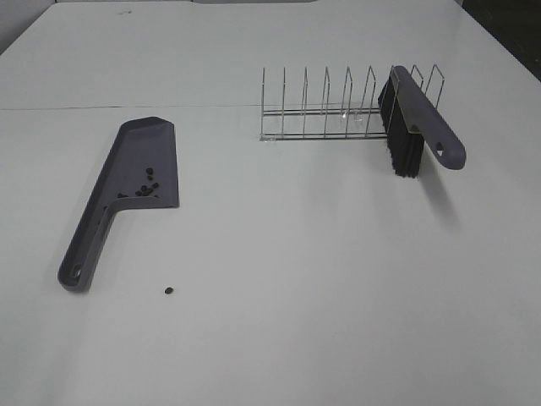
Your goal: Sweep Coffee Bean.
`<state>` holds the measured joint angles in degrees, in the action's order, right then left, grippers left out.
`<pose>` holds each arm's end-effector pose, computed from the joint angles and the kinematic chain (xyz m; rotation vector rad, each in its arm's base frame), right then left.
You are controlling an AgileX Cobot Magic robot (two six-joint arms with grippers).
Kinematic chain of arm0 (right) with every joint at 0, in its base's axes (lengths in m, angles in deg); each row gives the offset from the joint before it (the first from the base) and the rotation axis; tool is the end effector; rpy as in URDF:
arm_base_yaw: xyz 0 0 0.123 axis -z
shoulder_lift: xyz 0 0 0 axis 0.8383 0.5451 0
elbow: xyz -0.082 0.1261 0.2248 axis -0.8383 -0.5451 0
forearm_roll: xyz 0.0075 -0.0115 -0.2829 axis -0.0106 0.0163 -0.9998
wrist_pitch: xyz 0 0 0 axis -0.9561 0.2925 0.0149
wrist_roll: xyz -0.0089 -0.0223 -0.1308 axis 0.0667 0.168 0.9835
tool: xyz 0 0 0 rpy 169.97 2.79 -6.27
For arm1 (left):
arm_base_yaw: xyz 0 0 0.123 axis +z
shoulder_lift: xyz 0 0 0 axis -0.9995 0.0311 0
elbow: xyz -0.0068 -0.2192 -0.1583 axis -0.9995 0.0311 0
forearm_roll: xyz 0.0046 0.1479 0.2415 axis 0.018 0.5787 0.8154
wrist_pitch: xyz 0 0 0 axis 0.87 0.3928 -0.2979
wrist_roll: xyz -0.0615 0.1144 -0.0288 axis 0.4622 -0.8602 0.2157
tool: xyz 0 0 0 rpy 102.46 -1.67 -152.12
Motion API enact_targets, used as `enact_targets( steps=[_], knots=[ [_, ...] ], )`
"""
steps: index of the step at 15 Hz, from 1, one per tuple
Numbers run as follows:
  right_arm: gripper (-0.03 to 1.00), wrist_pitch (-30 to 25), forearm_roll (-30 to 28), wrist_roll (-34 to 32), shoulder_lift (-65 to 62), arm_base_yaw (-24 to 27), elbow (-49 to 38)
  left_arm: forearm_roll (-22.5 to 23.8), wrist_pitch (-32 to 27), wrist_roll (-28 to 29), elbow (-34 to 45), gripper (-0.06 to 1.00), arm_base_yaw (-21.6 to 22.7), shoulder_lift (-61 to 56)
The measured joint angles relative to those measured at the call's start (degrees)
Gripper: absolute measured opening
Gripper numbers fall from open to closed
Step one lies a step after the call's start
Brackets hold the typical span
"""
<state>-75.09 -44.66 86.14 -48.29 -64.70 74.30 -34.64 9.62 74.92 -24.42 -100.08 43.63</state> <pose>0.0727 0.0212 0.2532 -0.2802 2.1183 0.1215 0.0669 -0.0218 0.2794 0.1987 2.0322 -0.2168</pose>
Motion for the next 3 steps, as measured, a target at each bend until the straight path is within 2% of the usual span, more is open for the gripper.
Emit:
enact_targets(
  steps=[3],
  knots=[
    [0.77, 0.0, 0.0, 0.0, 0.0, 0.0, 0.0, 0.0, 0.3, 0.0, 0.2, 0.91, 0.0, 0.0]
  ],
)
